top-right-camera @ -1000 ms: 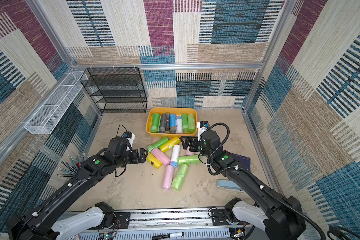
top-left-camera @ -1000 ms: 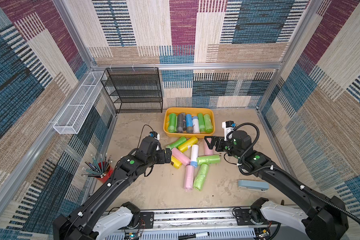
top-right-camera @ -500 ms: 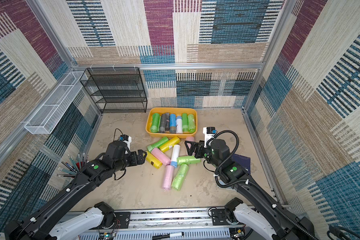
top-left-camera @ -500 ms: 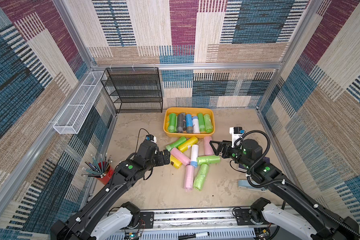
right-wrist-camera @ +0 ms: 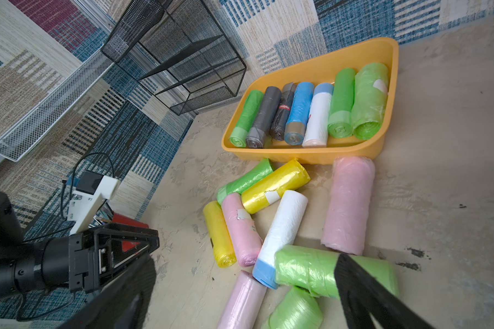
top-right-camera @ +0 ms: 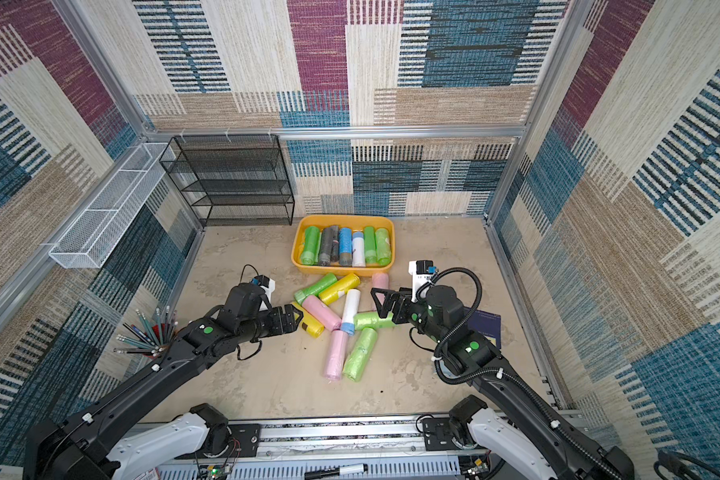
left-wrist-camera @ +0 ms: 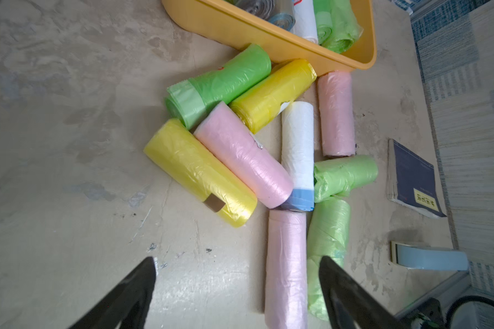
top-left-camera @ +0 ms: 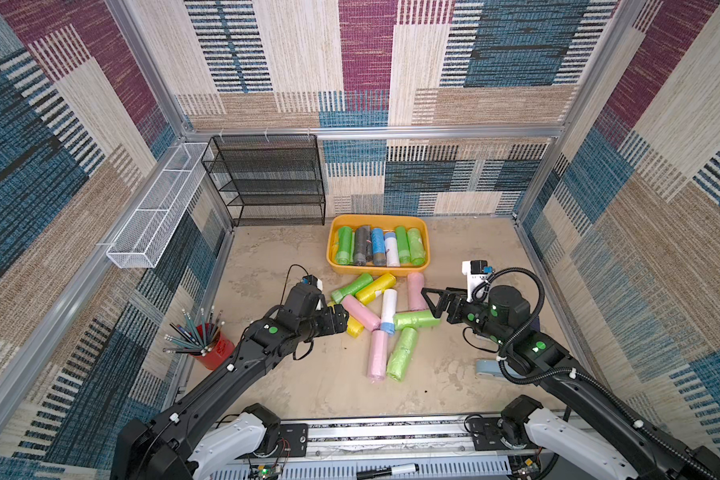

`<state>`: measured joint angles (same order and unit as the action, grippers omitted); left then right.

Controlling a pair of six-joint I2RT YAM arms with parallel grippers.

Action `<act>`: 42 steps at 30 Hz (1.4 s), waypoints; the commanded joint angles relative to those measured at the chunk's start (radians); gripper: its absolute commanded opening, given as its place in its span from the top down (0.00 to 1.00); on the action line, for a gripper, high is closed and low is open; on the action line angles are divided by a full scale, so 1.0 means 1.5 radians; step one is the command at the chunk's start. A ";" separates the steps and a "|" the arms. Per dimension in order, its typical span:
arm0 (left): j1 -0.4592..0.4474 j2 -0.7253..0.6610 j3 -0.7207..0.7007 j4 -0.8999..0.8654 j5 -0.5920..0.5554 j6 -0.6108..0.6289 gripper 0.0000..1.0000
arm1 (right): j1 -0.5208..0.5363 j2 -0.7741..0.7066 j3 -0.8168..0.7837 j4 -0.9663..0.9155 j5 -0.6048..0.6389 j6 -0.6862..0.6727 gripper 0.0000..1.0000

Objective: Put the roll of trash bags into the storage box
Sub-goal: Pick up the roll of trash bags from the center of the board.

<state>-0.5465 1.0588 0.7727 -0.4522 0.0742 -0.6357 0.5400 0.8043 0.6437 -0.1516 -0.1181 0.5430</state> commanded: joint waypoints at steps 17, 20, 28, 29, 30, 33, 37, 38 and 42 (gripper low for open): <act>-0.104 0.123 -0.014 0.117 0.110 -0.061 0.18 | 0.000 -0.003 -0.020 0.037 -0.055 0.027 0.01; -0.117 0.141 -0.019 0.126 0.112 -0.064 0.21 | 0.001 -0.003 -0.023 0.037 -0.048 0.028 0.01; -0.152 0.200 -0.018 0.153 0.112 -0.070 0.25 | 0.001 -0.002 -0.027 0.039 -0.048 0.034 0.01; -0.155 0.208 -0.016 0.152 0.110 -0.069 0.26 | 0.001 -0.002 -0.028 0.039 -0.047 0.035 0.01; -0.157 0.215 -0.011 0.148 0.107 -0.068 0.27 | 0.001 -0.002 -0.030 0.039 -0.047 0.035 0.01; -0.162 0.232 -0.003 0.143 0.104 -0.063 0.29 | 0.000 -0.002 -0.032 0.039 -0.047 0.038 0.01; -0.168 0.250 0.001 0.145 0.100 -0.062 0.31 | 0.001 -0.004 -0.036 0.039 -0.043 0.041 0.01; -0.169 0.254 0.001 0.146 0.100 -0.063 0.31 | 0.001 -0.004 -0.038 0.039 -0.042 0.041 0.01; -0.181 0.268 0.004 0.151 0.099 -0.064 0.33 | 0.001 -0.001 -0.041 0.044 -0.042 0.045 0.01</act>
<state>-0.8104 1.4521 0.7670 -0.2363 0.2348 -0.7292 0.5400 0.8001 0.5842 -0.1177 -0.1898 0.6003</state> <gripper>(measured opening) 0.677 0.993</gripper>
